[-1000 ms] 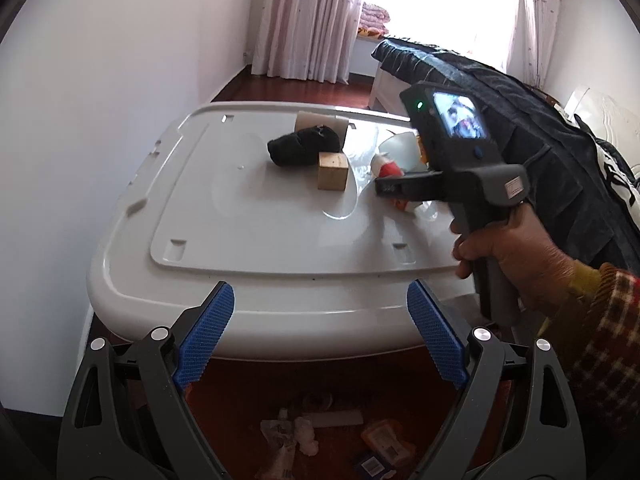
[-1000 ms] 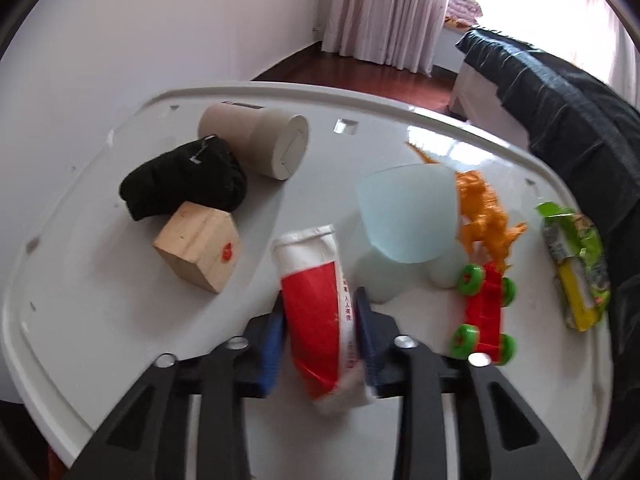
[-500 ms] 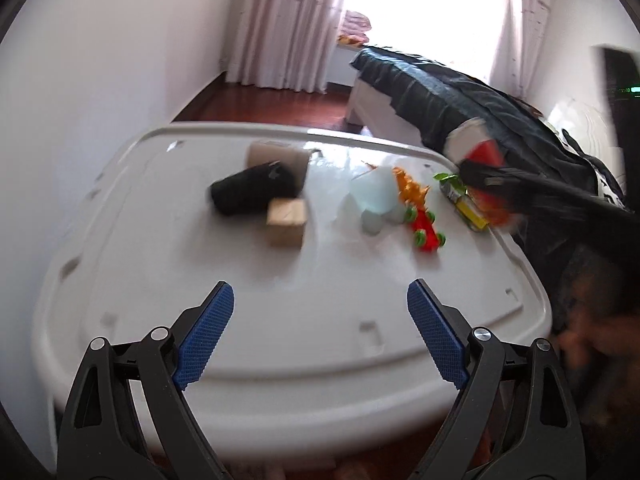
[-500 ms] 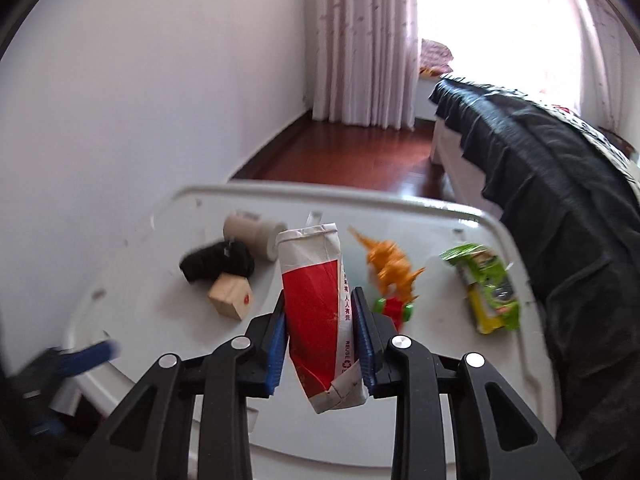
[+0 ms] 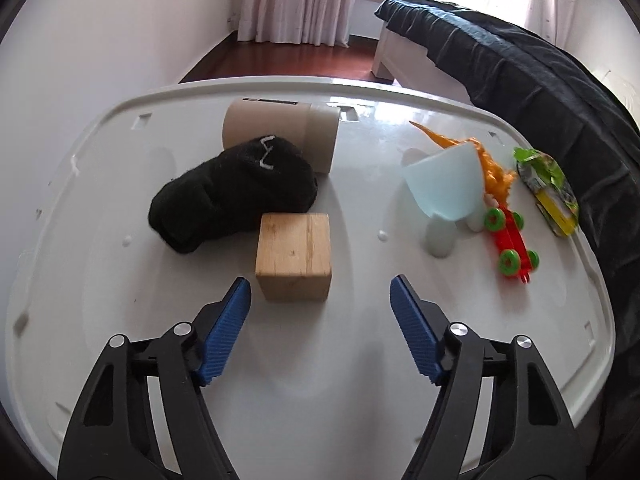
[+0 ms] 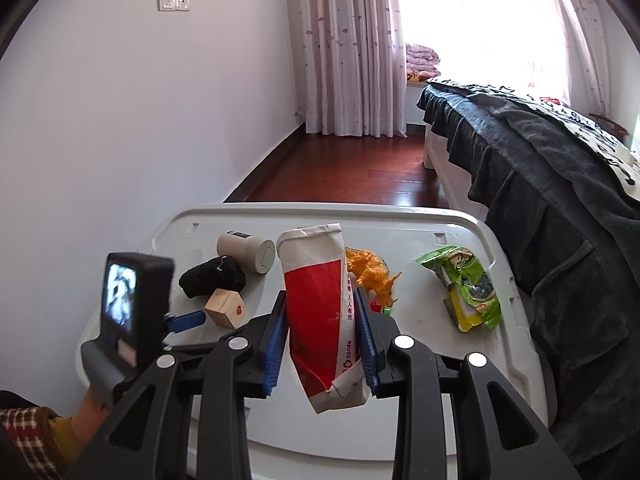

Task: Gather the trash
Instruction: 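Grasp the red-white carton with right tool while left tool grasps the wooden block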

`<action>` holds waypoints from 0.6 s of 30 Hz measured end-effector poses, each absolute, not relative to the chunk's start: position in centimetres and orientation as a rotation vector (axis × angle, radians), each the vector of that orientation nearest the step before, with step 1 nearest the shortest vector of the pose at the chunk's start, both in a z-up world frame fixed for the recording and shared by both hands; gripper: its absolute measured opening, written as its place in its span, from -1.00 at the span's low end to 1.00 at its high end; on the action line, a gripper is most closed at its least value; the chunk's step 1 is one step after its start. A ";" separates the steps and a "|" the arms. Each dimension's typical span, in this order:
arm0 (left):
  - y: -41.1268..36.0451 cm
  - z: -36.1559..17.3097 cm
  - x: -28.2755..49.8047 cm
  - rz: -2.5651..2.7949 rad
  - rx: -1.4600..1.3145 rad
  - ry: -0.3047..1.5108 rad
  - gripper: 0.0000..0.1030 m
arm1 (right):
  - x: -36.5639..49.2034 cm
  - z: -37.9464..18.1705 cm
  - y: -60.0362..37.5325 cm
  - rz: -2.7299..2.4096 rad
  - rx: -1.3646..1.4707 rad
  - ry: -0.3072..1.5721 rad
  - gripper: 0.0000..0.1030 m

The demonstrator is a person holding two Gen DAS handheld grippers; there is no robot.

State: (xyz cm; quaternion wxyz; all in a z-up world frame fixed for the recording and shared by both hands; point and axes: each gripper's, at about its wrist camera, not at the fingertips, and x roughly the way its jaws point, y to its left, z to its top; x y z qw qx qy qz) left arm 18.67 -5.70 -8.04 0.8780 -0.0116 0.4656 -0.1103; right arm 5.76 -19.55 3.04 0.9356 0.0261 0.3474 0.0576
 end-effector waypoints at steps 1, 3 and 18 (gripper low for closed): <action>-5.8 -8.1 18.9 -0.228 -0.026 0.973 0.23 | 5.8 3.1 -19.5 0.120 0.054 0.711 -0.37; -5.8 -8.3 19.4 -0.222 -0.025 0.979 0.14 | 5.7 3.1 -19.3 0.122 0.050 0.708 -0.37; -4.4 -6.5 17.1 -0.239 -0.067 0.941 -0.33 | 5.5 3.0 -19.1 0.128 0.045 0.698 -0.36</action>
